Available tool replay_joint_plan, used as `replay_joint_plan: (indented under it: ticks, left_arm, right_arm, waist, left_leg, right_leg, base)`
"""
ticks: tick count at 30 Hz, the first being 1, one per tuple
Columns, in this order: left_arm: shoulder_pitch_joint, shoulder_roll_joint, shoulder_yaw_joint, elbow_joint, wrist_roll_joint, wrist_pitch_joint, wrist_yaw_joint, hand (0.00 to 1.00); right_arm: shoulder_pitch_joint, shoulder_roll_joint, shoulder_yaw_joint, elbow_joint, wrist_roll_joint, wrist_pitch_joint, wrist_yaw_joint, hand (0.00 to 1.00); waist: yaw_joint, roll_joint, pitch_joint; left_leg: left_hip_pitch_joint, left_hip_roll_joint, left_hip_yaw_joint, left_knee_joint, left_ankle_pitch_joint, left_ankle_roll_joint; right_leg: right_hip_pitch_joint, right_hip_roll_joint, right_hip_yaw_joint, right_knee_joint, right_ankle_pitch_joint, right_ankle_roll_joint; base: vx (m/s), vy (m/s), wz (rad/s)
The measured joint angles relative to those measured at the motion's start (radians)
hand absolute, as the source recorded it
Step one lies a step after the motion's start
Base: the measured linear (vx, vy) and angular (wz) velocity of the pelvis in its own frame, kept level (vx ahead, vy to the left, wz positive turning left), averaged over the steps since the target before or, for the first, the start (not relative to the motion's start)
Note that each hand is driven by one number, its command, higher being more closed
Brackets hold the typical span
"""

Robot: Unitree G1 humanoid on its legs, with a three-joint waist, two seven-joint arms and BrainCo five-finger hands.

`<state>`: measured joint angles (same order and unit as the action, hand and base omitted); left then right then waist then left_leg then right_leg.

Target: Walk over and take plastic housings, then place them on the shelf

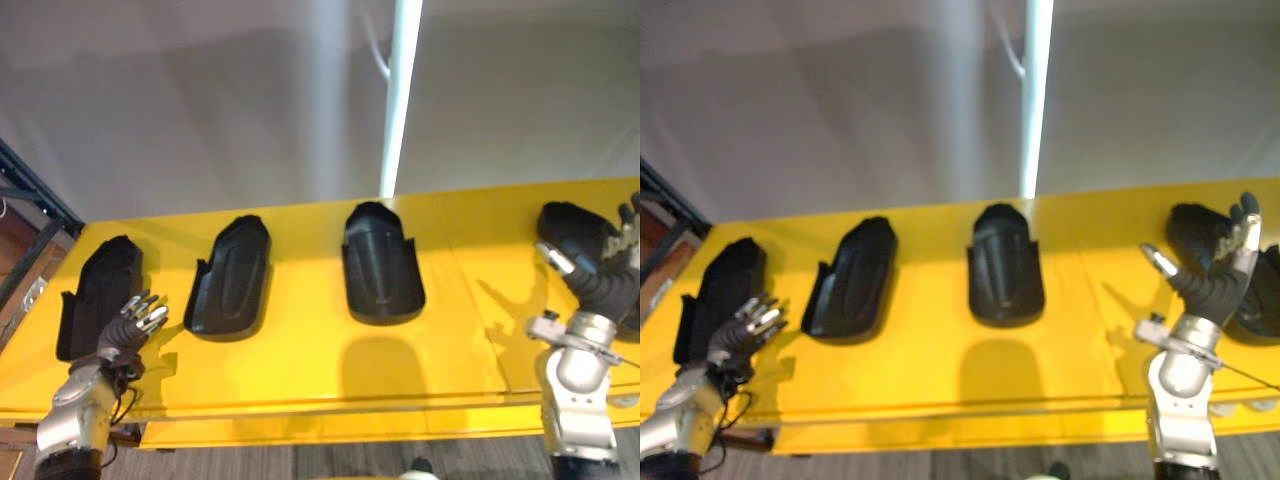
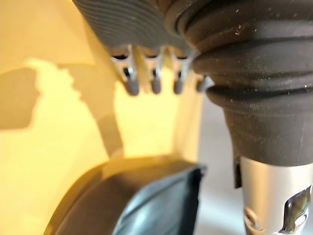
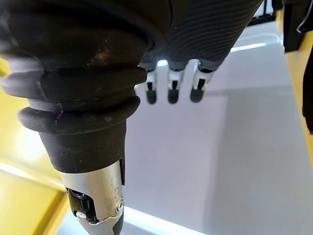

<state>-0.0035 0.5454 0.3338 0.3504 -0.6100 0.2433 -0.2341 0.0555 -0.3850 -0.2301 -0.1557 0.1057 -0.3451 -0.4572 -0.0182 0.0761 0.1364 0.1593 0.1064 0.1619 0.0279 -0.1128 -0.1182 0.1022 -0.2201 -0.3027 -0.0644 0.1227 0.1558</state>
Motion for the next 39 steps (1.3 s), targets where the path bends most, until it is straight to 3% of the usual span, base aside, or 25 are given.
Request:
replay_joint_plan:
  ticks: [25,39]
  left_arm:
    - [-0.031,-0.001,0.016,0.036,0.0,-0.001,0.216,0.0]
    - [-0.041,-0.002,0.054,0.064,0.01,-0.003,0.262,0.0]
  right_arm:
    - [-0.02,0.0,0.016,0.0,0.001,0.0,-0.002,0.0]
    - [-0.02,0.0,0.017,0.0,0.001,0.0,-0.003,0.0]
  waist:
    - [0.001,0.002,0.023]
    - [0.0,-0.009,0.03]
  left_leg:
    - [0.0,0.0,-0.001,-0.001,0.0,0.0]
    - [0.0,0.0,-0.001,-0.001,0.0,0.0]
  right_leg:
    - [0.0,0.0,-0.001,0.0,0.0,0.0]
    - [0.0,0.0,-0.001,0.0,0.0,0.0]
  base:
    - [0.0,0.0,0.0]
    - [0.0,0.0,0.0]
